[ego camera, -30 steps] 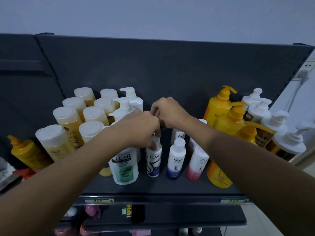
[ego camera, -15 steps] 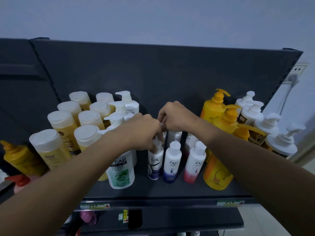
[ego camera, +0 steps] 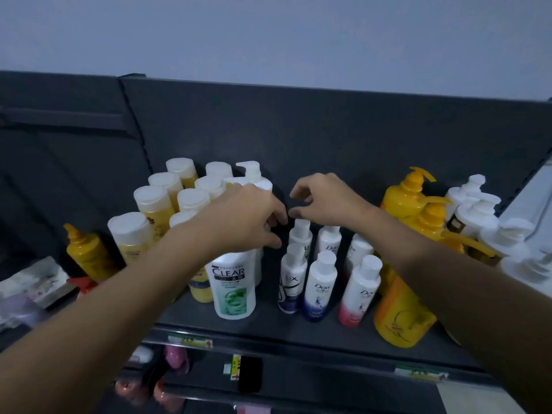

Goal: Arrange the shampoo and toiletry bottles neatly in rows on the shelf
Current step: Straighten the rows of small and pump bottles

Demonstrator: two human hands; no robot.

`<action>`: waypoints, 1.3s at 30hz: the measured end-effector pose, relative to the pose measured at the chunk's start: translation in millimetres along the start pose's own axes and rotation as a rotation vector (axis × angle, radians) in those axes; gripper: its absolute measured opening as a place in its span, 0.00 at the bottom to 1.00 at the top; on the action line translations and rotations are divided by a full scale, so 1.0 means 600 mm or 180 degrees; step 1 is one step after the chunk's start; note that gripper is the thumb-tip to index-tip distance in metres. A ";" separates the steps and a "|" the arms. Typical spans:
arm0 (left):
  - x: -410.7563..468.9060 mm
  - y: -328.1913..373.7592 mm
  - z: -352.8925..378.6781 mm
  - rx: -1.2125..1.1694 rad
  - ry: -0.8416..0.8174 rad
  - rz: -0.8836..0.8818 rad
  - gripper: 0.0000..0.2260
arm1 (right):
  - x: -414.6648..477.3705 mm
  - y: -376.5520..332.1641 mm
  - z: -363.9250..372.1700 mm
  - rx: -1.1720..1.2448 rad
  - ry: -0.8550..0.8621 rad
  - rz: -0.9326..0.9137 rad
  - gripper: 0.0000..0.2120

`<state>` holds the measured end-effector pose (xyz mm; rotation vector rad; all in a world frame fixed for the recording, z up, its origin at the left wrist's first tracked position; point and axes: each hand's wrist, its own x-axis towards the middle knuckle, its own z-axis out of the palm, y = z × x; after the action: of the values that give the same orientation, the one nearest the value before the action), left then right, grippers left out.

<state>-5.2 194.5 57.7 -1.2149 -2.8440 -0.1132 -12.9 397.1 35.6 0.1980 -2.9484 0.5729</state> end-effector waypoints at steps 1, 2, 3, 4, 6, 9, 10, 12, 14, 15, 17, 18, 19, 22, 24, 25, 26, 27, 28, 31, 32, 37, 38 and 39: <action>-0.011 -0.013 -0.014 -0.0080 0.0045 -0.0099 0.17 | 0.001 -0.010 -0.009 0.0073 0.0054 -0.0045 0.17; -0.022 -0.026 -0.026 -0.0149 0.0082 -0.0204 0.16 | 0.003 -0.021 -0.017 0.0166 0.0075 -0.0090 0.17; -0.032 -0.040 -0.035 -0.0195 0.0099 -0.0313 0.16 | 0.005 -0.032 -0.024 0.0255 0.0072 -0.0137 0.17; -0.042 -0.053 -0.042 -0.0233 0.0096 -0.0403 0.15 | 0.007 -0.045 -0.030 0.0350 0.0068 -0.0182 0.16; -0.058 -0.075 -0.053 -0.0328 0.0061 -0.0478 0.15 | 0.012 -0.072 -0.035 0.0579 0.0084 -0.0217 0.16; -0.076 -0.090 -0.055 -0.0413 -0.0066 -0.0419 0.18 | 0.019 -0.107 -0.023 0.0681 -0.0058 -0.0259 0.18; -0.079 -0.095 -0.050 -0.0358 -0.0134 -0.0375 0.20 | 0.024 -0.116 -0.015 0.0573 -0.0144 -0.0306 0.19; -0.081 -0.104 -0.035 -0.0200 -0.0280 -0.0286 0.25 | 0.036 -0.127 0.001 0.0344 -0.0349 -0.0309 0.21; -0.080 -0.108 -0.015 0.0098 -0.0319 -0.0133 0.29 | 0.045 -0.133 0.017 0.0232 -0.0479 -0.0238 0.20; -0.078 -0.110 -0.005 0.0344 -0.0254 -0.0025 0.30 | 0.048 -0.135 0.027 0.0196 -0.0473 -0.0198 0.19; -0.079 -0.110 0.009 0.0666 -0.0106 0.0170 0.30 | 0.052 -0.139 0.045 0.0226 -0.0416 -0.0082 0.16; -0.080 -0.110 0.014 0.0680 -0.0053 0.0231 0.30 | 0.052 -0.141 0.053 0.0232 -0.0370 -0.0044 0.14; -0.081 -0.112 0.017 0.0651 -0.0006 0.0269 0.30 | 0.052 -0.143 0.059 0.0215 -0.0300 -0.0014 0.13; -0.076 -0.115 0.016 0.0605 0.0041 0.0379 0.28 | 0.050 -0.146 0.066 0.0212 -0.0065 0.0100 0.10; -0.071 -0.118 0.021 0.0637 0.0106 0.0471 0.28 | 0.049 -0.150 0.063 0.0198 0.0038 0.0165 0.10; -0.068 -0.119 0.023 0.0628 0.0120 0.0487 0.28 | 0.048 -0.151 0.061 0.0193 0.0066 0.0202 0.10; -0.067 -0.119 0.024 0.0607 0.0125 0.0493 0.27 | 0.047 -0.150 0.059 0.0209 0.0103 0.0243 0.09; -0.065 -0.119 0.024 0.0592 0.0131 0.0495 0.27 | 0.046 -0.147 0.056 0.0224 0.0142 0.0292 0.08; -0.062 -0.119 0.025 0.0593 0.0144 0.0499 0.27 | 0.045 -0.144 0.053 0.0229 0.0170 0.0344 0.08; -0.059 -0.117 0.025 0.0569 0.0128 0.0510 0.27 | 0.045 -0.140 0.049 0.0197 0.0150 0.0476 0.09; -0.058 -0.117 0.027 0.0573 0.0135 0.0513 0.28 | 0.046 -0.142 0.049 0.0141 0.0128 0.0483 0.08; -0.055 -0.116 0.030 0.0622 0.0135 0.0467 0.30 | 0.051 -0.143 0.045 -0.0062 0.0062 0.0485 0.07; -0.055 -0.117 0.029 0.0587 0.0066 0.0449 0.31 | 0.051 -0.141 0.044 -0.0047 0.0045 0.0500 0.08; -0.055 -0.118 0.024 0.0517 -0.0024 0.0426 0.32 | 0.049 -0.138 0.043 -0.0023 0.0022 0.0521 0.09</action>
<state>-34.0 123.3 37.4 -1.3665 -2.7051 0.1249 -31.7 307.9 46.3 -0.0465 -2.9779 0.5812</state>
